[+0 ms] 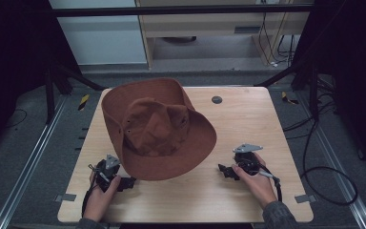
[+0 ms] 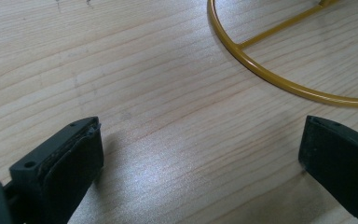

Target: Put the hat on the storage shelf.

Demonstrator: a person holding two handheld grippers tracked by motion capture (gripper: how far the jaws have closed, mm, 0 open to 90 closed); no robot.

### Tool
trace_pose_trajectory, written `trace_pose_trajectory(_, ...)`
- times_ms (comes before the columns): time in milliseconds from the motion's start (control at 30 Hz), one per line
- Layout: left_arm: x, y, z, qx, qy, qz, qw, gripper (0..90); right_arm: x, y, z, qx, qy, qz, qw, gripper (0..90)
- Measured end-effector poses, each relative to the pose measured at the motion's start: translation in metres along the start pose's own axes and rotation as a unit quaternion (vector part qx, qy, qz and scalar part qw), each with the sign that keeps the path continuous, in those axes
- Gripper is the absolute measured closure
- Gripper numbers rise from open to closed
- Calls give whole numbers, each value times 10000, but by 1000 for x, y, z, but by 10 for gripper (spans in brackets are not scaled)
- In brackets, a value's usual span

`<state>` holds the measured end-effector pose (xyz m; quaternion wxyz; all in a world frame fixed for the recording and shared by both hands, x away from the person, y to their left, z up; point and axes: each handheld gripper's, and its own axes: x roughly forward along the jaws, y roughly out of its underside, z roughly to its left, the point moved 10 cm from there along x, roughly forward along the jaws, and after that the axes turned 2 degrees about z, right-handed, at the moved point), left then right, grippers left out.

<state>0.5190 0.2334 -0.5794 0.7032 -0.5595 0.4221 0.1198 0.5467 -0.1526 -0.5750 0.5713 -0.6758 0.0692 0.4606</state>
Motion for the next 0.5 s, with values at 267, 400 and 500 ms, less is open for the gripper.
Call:
trace_pose_trajectory(267,0,0,0,32,-3,13,10000,0,4,1,0,-211,301,-60,9993,99)
trace_pose_trajectory(400,0,0,0,34,-5,12,10000,0,5,1,2,-218,377,-26,9991,90)
trace_pose_trajectory(500,0,0,0,27,-6,6,10000,0,5,1,2,-220,374,-26,9991,89)
